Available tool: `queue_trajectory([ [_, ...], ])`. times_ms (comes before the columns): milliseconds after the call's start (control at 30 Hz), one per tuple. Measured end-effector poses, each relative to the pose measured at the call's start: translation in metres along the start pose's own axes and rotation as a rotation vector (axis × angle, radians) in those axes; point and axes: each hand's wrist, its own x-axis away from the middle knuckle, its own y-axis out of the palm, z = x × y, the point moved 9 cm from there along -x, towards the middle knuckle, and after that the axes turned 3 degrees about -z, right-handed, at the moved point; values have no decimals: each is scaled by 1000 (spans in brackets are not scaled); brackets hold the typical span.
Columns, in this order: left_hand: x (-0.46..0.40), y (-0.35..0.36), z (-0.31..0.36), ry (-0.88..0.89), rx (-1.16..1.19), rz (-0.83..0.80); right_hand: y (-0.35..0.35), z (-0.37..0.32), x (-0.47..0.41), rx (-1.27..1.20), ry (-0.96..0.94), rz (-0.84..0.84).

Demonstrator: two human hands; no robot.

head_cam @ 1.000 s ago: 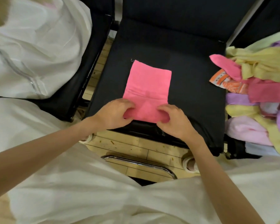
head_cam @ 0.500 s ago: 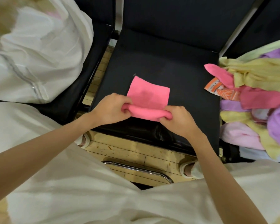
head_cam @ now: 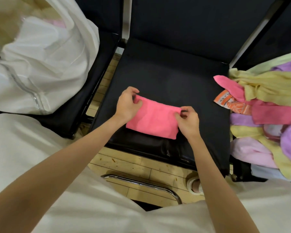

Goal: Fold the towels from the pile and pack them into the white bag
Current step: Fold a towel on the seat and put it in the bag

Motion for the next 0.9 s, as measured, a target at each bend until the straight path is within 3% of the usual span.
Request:
queue_trajectory([
  [167, 1, 14, -18, -110, 69, 45, 5, 14, -5, 82, 24, 99],
  [267, 16, 10, -23, -114, -30, 73, 1, 22, 1, 123, 76, 176],
  [467, 22, 12, -30, -155, -351, 32, 23, 21, 3, 476, 124, 62],
  [567, 17, 18, -27, -221, -462, -30, 33, 14, 3, 533, 151, 26],
  [733, 17, 5, -20, -177, -156, -39, 48, -26, 3, 389, 132, -44],
  [900, 27, -89, 8, 29, 49, 209, 70, -106, 17, 148, -79, -19],
])
